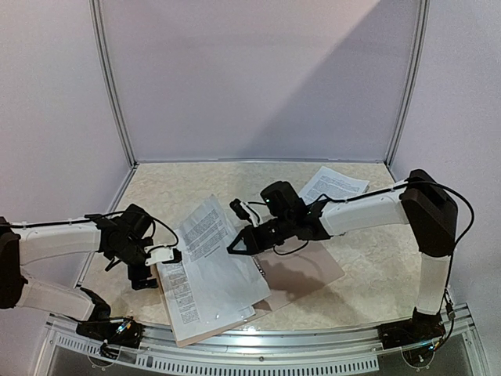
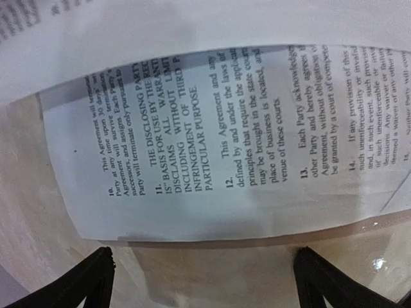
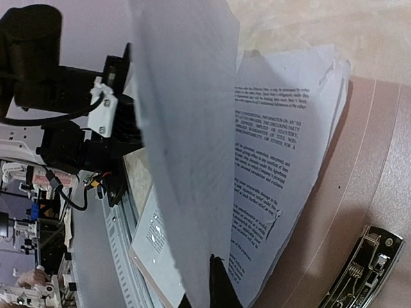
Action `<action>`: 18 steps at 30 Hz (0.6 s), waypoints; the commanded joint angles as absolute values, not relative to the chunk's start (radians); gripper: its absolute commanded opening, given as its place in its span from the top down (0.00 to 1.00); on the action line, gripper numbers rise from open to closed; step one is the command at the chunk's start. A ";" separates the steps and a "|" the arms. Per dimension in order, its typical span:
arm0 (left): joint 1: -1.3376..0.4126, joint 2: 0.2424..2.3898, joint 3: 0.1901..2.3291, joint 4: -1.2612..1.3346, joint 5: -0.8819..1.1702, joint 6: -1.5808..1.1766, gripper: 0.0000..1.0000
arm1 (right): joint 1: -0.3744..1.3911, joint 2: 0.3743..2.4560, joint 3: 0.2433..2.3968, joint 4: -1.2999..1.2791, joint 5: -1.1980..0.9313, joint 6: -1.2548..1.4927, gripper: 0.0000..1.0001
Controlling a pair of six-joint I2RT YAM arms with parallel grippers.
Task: Put the files into the folder
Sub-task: Insert the folder to form pockets on the folder.
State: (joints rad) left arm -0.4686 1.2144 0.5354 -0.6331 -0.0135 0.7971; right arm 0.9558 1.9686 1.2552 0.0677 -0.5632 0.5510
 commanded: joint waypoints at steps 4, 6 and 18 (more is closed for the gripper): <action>-0.492 1.222 0.493 -0.626 -0.047 0.824 0.00 | 0.963 2.085 1.334 0.026 -0.540 0.782 1.00; -0.492 1.219 0.490 -0.635 -0.063 0.836 0.01 | 0.963 2.106 1.355 0.025 -0.522 0.813 1.00; -0.492 1.241 0.433 -0.627 -0.135 0.849 0.11 | 0.970 2.183 1.404 0.023 -0.593 0.949 1.00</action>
State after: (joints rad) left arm -0.4831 1.2011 0.5125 -0.6205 -0.0319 0.8219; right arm 0.9558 2.1609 1.3830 0.0406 -0.5377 0.8902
